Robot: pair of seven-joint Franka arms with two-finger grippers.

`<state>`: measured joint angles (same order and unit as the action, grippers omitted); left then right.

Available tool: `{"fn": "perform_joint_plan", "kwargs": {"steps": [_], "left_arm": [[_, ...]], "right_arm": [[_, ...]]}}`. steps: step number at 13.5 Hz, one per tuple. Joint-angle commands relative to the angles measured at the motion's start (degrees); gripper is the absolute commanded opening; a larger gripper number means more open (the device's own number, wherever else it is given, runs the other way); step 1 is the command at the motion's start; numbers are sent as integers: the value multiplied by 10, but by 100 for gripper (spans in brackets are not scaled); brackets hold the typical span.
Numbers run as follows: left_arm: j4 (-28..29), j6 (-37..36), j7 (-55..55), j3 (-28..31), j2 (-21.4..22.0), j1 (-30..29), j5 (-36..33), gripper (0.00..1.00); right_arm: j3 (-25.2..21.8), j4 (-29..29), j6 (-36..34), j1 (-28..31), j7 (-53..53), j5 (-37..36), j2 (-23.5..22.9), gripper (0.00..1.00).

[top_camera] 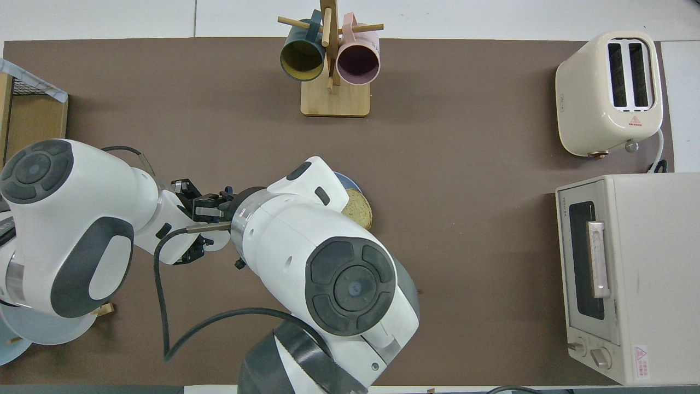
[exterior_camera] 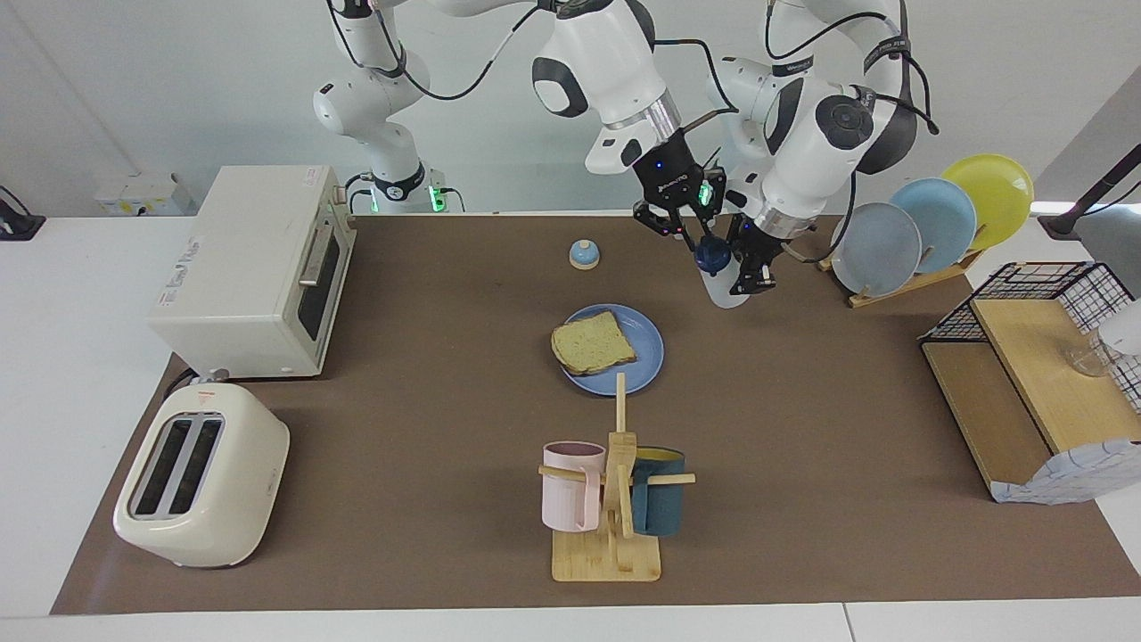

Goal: Put bread on plate and add seasoning

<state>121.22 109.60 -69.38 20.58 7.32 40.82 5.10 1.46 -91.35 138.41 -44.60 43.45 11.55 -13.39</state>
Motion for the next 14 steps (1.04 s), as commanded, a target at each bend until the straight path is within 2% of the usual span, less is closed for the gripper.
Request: {"fn": "perform_joint_plan", "kwargs": {"steps": [1, 3, 7, 10, 14], "left_arm": [[16, 10, 11, 1, 19, 6, -10, 0], [16, 10, 11, 1, 19, 6, -10, 0], [16, 10, 11, 1, 19, 6, -10, 0], [16, 10, 14, 1, 19, 7, -10, 0], [16, 9, 15, 1, 19, 7, -10, 0]], "right_arm": [[5, 1, 7, 0, 18, -15, -3, 20], [5, 3, 5, 0, 17, -14, -3, 0], [4, 9, 12, 7, 36, -2, -3, 0], [4, 12, 87, 10, 110, 5, -8, 0], [4, 7, 98, 13, 137, 13, -15, 0]]}}
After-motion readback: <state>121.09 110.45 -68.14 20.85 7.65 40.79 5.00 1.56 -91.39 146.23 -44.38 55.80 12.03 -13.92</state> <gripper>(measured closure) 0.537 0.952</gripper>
